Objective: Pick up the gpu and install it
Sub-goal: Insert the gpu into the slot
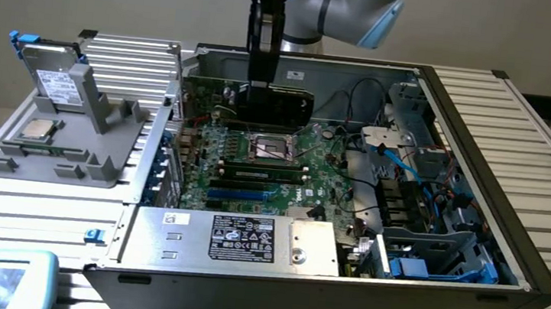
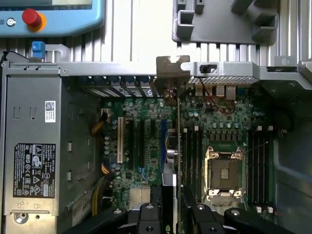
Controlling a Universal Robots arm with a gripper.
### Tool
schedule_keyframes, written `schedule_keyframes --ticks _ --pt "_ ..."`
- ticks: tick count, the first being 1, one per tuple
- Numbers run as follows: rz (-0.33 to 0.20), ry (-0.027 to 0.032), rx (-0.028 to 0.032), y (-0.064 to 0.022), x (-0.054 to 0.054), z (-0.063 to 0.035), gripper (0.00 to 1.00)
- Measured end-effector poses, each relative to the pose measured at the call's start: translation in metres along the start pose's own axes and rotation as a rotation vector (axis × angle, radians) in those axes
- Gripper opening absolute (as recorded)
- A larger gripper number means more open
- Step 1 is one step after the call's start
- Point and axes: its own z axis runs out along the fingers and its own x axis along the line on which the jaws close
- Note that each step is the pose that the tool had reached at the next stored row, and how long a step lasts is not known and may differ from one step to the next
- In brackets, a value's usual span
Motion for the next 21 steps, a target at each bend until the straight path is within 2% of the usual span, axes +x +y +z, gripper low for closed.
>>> schedule_keyframes --ticks 2,15,18,21 --pt "0.000 0.0001 0.0000 -0.0001 0.000 0.0014 0.27" --pt "0.000 0.0001 0.0000 -0.0004 0.000 0.0251 0.27" --pt "0.000 0.0002 -0.0001 -0.0005 0.003 0.0305 0.27" --pt "0.000 0.0001 0.0000 -0.0007 0.010 0.0363 0.27"
